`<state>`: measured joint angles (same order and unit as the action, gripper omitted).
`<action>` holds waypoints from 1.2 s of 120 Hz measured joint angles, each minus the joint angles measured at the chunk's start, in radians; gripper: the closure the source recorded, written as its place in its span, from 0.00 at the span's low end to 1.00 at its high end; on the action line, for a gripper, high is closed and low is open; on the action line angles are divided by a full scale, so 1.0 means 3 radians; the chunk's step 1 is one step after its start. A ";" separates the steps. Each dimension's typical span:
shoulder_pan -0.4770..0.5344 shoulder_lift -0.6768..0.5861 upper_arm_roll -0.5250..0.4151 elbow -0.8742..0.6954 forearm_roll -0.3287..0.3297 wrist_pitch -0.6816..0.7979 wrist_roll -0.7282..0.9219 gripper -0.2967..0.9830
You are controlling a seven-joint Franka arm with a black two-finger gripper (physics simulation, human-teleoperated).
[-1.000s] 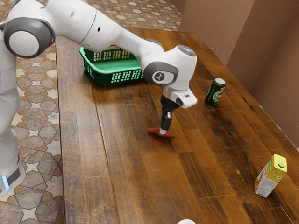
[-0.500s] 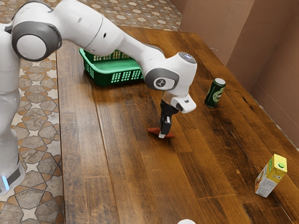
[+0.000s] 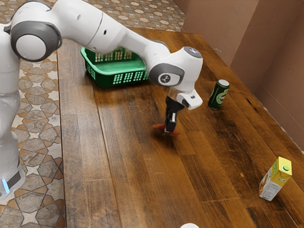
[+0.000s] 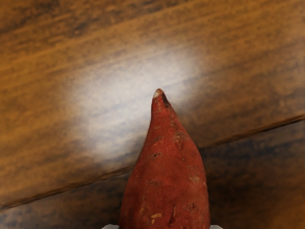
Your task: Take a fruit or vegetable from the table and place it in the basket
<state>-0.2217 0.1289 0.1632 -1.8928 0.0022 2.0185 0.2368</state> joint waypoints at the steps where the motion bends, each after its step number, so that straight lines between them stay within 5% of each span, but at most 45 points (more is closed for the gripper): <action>1: 0.0001 -0.0001 0.0001 0.0014 0.0006 -0.0007 -0.0002 0.68; 69: 0.0450 0.0007 0.0280 0.1150 0.0210 -0.0775 -0.0091 0.67; 115: 0.1436 0.0004 0.0297 0.1199 0.0242 -0.1116 -0.0087 0.67; 144: 0.1575 0.0029 0.0516 0.1185 0.0241 -0.1180 -0.0074 0.67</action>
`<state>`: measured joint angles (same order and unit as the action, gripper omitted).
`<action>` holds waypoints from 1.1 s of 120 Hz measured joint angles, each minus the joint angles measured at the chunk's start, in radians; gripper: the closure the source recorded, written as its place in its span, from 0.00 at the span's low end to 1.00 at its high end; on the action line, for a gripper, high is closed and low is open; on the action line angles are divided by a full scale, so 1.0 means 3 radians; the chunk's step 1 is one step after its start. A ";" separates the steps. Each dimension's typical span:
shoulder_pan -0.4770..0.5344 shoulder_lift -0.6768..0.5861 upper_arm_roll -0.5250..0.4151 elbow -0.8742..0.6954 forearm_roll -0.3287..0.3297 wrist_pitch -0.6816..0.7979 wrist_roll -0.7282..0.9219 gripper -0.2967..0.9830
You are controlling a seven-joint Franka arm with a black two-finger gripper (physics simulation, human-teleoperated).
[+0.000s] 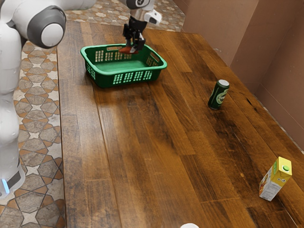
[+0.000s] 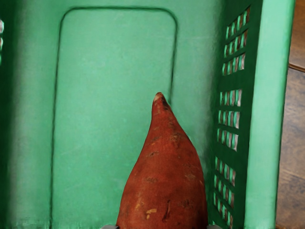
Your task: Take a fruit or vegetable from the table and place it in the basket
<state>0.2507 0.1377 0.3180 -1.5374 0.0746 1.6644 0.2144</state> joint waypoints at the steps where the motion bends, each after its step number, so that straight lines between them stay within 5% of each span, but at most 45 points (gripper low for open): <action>1: 0.0002 0.0000 0.0008 -0.0001 0.0000 -0.0001 0.0000 0.67; 71: 0.0051 0.0239 0.0299 -0.0439 -0.0032 0.0867 0.0032 0.67; 109: 0.0047 0.0396 0.0304 -0.0671 -0.0221 0.1366 0.0038 0.67; 132: 0.0031 0.0382 0.0310 -0.0678 -0.0283 0.1446 0.0089 0.42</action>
<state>0.2600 0.2522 0.4109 -1.7408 -0.0102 2.0982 0.2412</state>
